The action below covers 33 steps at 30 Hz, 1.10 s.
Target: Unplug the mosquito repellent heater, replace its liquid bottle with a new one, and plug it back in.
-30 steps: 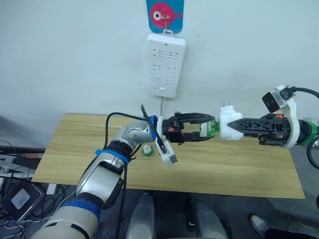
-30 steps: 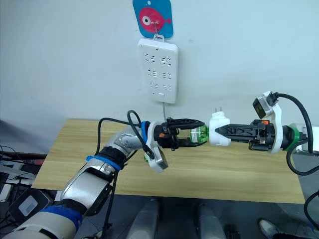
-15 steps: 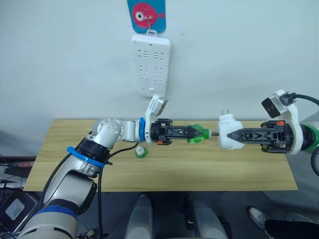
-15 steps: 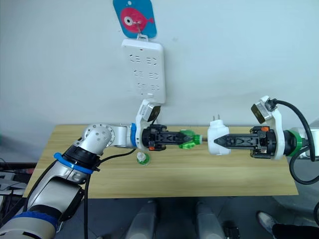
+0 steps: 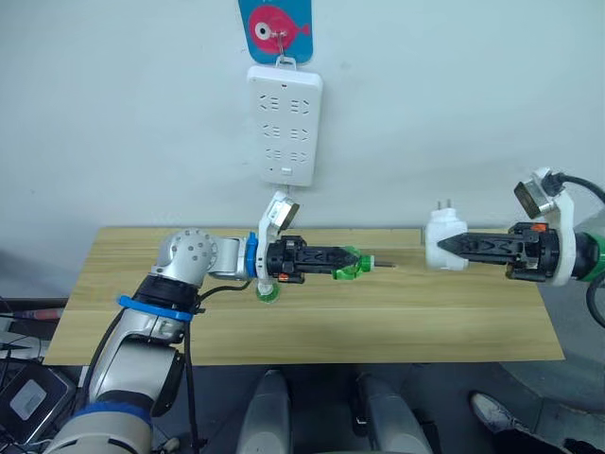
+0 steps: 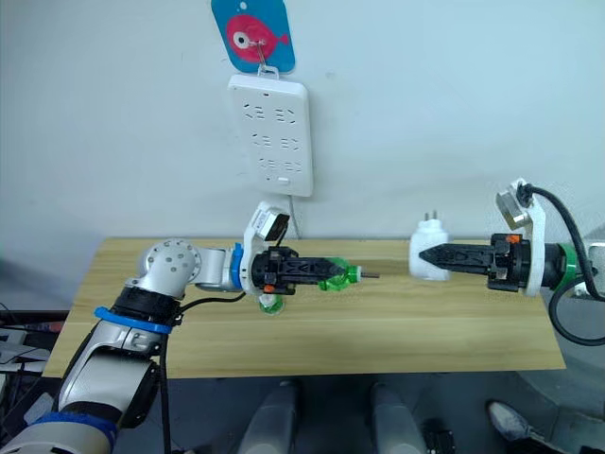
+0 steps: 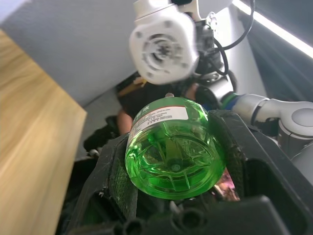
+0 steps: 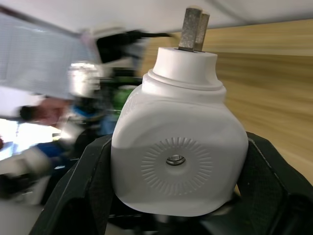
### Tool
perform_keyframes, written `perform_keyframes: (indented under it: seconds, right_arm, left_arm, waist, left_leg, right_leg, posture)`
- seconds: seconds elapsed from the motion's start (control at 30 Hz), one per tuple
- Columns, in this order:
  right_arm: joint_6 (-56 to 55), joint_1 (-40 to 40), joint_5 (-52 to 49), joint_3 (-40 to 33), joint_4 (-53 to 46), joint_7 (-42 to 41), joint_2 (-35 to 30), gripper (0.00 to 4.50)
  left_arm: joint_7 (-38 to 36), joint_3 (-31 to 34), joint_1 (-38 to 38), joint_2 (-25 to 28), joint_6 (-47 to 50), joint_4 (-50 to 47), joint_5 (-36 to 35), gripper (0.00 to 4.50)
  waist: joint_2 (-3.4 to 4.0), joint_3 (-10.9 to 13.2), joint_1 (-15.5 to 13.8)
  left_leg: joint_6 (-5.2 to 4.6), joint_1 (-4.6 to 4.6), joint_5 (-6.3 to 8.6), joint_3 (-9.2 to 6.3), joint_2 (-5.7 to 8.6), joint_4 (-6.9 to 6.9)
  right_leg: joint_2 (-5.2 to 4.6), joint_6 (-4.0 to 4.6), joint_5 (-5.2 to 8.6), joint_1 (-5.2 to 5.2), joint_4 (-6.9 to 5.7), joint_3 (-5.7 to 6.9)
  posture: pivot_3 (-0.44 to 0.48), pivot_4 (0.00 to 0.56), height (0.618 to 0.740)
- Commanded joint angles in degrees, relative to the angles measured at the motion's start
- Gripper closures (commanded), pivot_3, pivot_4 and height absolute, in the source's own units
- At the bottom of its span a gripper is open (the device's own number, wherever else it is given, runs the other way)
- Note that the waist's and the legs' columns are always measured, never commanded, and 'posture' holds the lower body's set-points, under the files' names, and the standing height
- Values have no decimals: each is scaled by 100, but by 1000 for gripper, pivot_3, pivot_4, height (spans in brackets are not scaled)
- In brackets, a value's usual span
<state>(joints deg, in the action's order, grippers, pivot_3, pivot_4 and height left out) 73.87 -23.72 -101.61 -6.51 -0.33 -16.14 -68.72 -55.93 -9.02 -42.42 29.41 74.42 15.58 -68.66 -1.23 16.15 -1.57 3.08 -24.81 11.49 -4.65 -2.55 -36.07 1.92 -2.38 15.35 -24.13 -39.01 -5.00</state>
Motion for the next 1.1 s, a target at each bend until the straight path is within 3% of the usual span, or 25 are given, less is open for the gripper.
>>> perform_keyframes:
  seconds: [0.03, 0.2, 0.43, 0.67, 0.8, 0.83, 0.97, 1.1]
  right_arm:
    - [-595, 337, 2257, 570, 16, 305, 139, 1436]
    - [-1668, 492, 4873, 1608, 906, -323, 517, 1436]
    - [-1948, 177, 6349, 1861, 1890, -1258, 994, 1436]
    - [-1991, 4, 7150, 1800, 2164, -1974, 1238, 1436]
    - [-1946, 19, 7391, 1580, 2130, -2199, 1224, 156]
    - [-1888, 50, 7386, 1474, 2049, -2238, 1184, 29]
    - [-1292, 366, 7109, 804, 1109, -2409, 826, 29]
    - [-508, 669, 6626, -313, -183, -2273, 712, 29]
  left_arm:
    - [-110, 239, 184, -27, 39, -435, 128, 2233]
    - [75, 418, 363, -224, 82, -863, 251, 2233]
    - [-4, 558, 556, -128, 165, -1107, 437, 2233]
    - [-47, 579, 737, -128, 196, -1331, 486, 2233]
    - [-56, 634, 770, -176, 199, -1342, 484, 2233]
    - [-71, 639, 772, -181, 202, -1338, 487, 2233]
    - [-154, 633, 786, -172, 133, -1287, 559, 2233]
    - [-165, 681, 853, -255, -296, -1336, 766, 2233]
  waist:
    - [0, 0, -3]
    - [8, 7, -44]
    - [9, 12, -55]
    - [8, 18, -169]
    - [8, 18, -212]
    - [8, 18, -225]
    - [10, 17, -255]
    - [12, 16, -267]
  left_leg:
    - [0, 0, 0, 0, 1, -1]
    - [1, -2, -1, 9, 5, 0]
    - [2, 5, -1, 20, 2, 3]
    - [2, 4, -1, 19, 5, 1]
    - [2, 4, -1, 19, 6, 2]
    - [3, 4, -1, 19, 6, 2]
    - [3, 3, -1, 20, 7, 2]
    - [3, 4, -1, 19, 4, 2]
  right_leg:
    - [0, 0, 0, -2, 1, 0]
    - [-4, 0, 0, -7, -2, -11]
    - [-2, -1, 0, -9, -3, -22]
    - [-4, -1, 0, -6, 0, -22]
    - [-6, -1, -1, -5, 1, -20]
    - [-6, -1, -1, -5, 1, -20]
    - [-7, -1, -1, -5, 1, -21]
    - [-7, 0, -1, -5, 0, -19]
  posture:
    - [225, 277, 740]
    - [265, 283, 740]
    - [298, 294, 740]
    - [304, 290, 740]
    - [289, 281, 740]
    - [286, 278, 740]
    - [265, 263, 740]
    - [247, 254, 740]
